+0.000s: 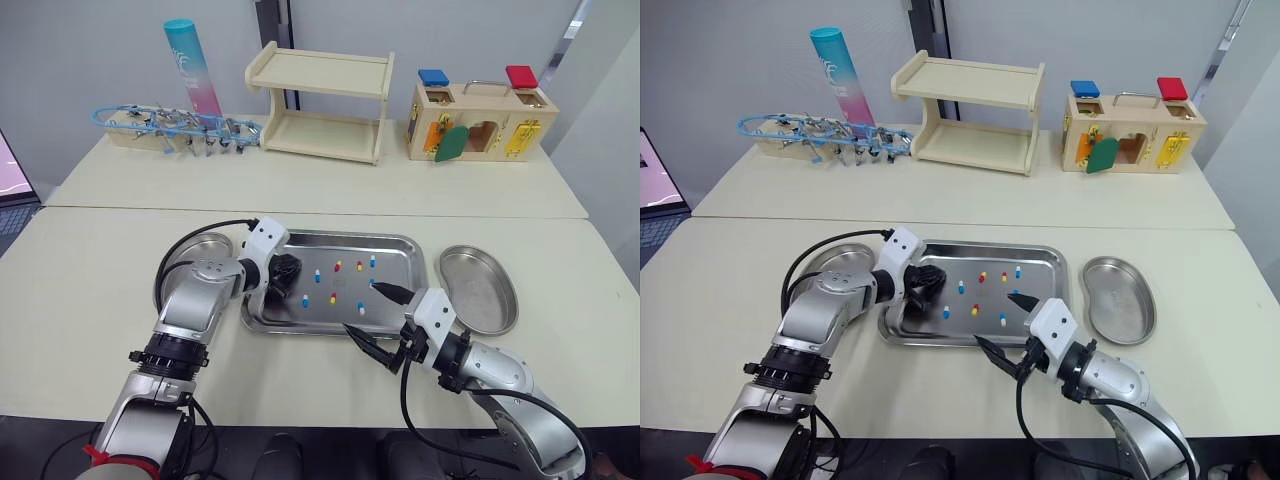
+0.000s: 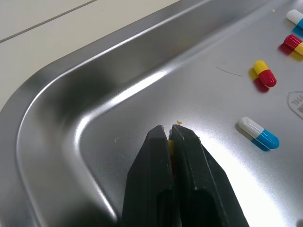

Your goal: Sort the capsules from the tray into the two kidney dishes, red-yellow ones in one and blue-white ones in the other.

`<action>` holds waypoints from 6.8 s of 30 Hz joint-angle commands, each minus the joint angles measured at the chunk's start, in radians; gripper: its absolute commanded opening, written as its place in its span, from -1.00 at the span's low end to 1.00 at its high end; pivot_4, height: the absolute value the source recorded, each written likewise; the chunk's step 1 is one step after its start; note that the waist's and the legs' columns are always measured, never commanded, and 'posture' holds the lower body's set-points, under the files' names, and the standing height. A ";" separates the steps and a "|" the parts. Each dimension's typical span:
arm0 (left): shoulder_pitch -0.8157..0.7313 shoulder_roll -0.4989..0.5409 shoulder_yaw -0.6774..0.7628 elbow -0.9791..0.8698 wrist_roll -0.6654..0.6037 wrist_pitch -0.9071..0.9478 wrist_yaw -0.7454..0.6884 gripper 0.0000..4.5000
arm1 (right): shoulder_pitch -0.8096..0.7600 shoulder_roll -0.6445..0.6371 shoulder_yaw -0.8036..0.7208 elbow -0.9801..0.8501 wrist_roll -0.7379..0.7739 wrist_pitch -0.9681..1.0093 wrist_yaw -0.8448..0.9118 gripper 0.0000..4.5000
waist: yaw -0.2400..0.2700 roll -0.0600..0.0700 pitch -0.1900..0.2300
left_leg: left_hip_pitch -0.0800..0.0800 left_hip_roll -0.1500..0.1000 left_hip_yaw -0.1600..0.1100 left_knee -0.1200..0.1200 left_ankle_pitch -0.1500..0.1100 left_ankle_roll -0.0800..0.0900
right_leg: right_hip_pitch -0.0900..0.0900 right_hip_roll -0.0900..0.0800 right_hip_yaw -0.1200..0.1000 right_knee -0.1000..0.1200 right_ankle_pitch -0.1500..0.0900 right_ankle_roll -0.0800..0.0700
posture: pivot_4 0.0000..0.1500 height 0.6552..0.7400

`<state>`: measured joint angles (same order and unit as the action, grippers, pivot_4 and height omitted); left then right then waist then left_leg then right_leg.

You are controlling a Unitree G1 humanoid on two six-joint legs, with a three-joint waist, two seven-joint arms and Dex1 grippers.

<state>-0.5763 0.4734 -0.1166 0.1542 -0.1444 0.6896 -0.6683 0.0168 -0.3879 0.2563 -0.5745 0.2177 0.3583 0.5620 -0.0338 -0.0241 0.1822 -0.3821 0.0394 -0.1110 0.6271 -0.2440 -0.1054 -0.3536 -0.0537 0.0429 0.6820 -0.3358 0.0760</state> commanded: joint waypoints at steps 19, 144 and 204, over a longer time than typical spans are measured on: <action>0.160 0.459 0.386 -0.322 -0.287 0.196 -0.286 -0.99 | -0.036 -0.058 0.040 0.013 0.025 -0.051 0.133 1.00 | -0.016 0.001 0.001 | 0.000 0.000 0.000 -0.001 0.000 0.000 | -0.001 0.000 0.000 0.000 0.000 0.000 | 1.00 1.00; 0.934 0.201 0.511 -0.434 -0.409 -0.649 -0.522 1.00 | -0.757 0.113 0.325 0.551 -0.234 0.254 0.263 0.01 | -0.006 0.007 0.004 | -0.002 0.003 0.002 -0.002 0.000 0.000 | -0.004 0.001 0.001 0.000 0.001 -0.002 | 1.00 1.00; 0.762 0.271 0.359 -0.611 -0.447 -0.503 -0.484 1.00 | -0.600 -0.067 0.048 0.270 -0.170 0.265 0.394 -0.73 | -0.013 0.007 0.005 | -0.003 0.004 0.002 -0.003 0.000 0.000 | -0.006 0.002 0.001 -0.001 0.001 -0.003 | 1.00 1.00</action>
<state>0.1949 0.7329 0.2500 -0.4155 -0.5636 0.1865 -1.1453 -0.5864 -0.4406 0.3530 -0.2224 0.0233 0.5856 0.9599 -0.0471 -0.0167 0.1869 -0.3854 0.0432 -0.1086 0.6237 -0.2442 -0.1053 -0.3595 -0.0516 0.0437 0.6812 -0.3347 0.0734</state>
